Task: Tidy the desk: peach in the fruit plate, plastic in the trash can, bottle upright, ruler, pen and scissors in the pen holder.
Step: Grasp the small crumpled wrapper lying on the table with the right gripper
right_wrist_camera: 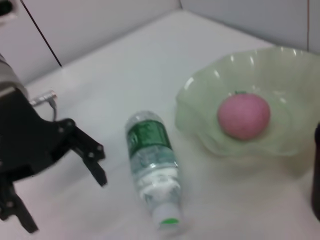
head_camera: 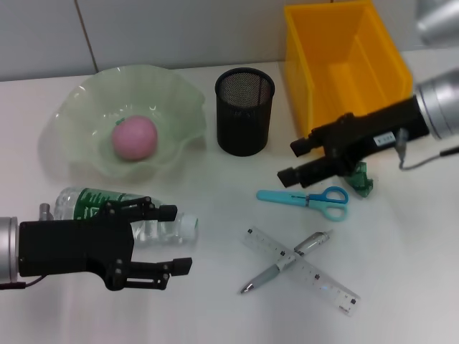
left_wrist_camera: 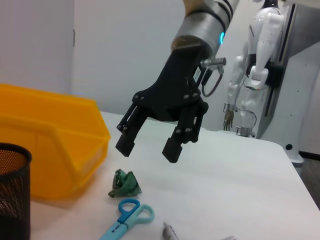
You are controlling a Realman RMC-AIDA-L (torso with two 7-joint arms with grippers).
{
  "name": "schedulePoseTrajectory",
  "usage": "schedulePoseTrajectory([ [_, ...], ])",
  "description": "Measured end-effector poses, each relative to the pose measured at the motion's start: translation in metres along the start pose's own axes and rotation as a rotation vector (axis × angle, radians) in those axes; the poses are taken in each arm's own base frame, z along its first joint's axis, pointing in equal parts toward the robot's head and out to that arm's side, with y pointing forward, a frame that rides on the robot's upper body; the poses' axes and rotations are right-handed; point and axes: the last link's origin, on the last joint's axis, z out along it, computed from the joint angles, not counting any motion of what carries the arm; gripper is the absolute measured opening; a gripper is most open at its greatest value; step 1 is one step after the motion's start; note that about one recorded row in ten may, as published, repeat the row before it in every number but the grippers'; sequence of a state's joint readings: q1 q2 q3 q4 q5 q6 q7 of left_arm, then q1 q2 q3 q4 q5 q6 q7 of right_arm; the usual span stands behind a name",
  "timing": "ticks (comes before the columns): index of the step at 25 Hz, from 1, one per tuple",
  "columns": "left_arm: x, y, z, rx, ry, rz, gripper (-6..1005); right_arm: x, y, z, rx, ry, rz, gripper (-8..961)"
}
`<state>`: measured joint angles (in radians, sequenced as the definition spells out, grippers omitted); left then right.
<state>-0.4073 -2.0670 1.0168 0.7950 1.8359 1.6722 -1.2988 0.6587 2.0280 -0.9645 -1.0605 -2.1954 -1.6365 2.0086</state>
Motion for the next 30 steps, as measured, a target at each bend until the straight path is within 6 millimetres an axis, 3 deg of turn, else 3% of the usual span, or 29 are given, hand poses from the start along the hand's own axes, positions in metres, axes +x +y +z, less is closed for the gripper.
schedulePoseTrajectory([
  [5,0.000,-0.001,-0.001,0.005,0.001,0.003,852,-0.023,-0.003,-0.006,0.110,0.154,0.035,646],
  [9,0.000,-0.002,-0.001,0.009,0.002,0.004,851,-0.026,-0.007,-0.009,0.200,0.273,0.125,643],
  [17,0.001,-0.003,-0.001,0.019,0.007,0.016,849,-0.012,-0.015,-0.009,0.365,0.438,0.273,637],
  [30,0.000,-0.003,-0.002,0.021,0.006,0.017,846,0.012,-0.030,0.001,0.464,0.452,0.303,629],
])
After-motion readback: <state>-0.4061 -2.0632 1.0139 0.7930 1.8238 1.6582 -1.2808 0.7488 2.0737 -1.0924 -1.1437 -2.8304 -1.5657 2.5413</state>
